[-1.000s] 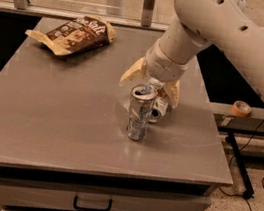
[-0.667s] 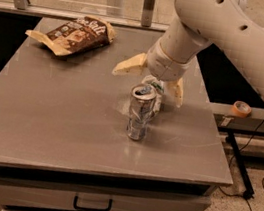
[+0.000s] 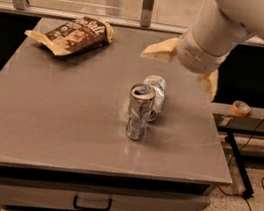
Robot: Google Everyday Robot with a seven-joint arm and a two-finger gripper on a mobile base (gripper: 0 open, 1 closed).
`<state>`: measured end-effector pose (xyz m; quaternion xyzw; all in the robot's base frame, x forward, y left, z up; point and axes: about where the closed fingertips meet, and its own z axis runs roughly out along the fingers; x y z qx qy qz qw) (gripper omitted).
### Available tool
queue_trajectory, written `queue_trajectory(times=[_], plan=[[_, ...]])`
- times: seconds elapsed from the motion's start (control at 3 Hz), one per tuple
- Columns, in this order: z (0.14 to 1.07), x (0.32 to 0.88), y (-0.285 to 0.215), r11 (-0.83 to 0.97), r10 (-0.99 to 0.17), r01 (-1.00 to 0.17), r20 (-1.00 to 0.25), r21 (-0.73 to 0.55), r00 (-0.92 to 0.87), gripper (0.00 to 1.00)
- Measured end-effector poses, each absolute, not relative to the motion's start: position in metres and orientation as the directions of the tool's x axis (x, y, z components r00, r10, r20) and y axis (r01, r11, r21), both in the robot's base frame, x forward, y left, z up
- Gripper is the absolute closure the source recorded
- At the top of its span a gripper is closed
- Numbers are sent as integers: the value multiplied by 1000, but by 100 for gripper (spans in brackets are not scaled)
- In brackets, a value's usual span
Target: Move 7up can near redbull can
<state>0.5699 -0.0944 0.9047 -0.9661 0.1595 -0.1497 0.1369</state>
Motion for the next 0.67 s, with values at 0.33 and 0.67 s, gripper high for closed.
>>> queue_trajectory(times=[0.33,0.67], plan=[[937,555,-133,-891,-446,-379,323,-252,835,0],[942,554,-137,-885,-460,-395,337,-247,821,0]])
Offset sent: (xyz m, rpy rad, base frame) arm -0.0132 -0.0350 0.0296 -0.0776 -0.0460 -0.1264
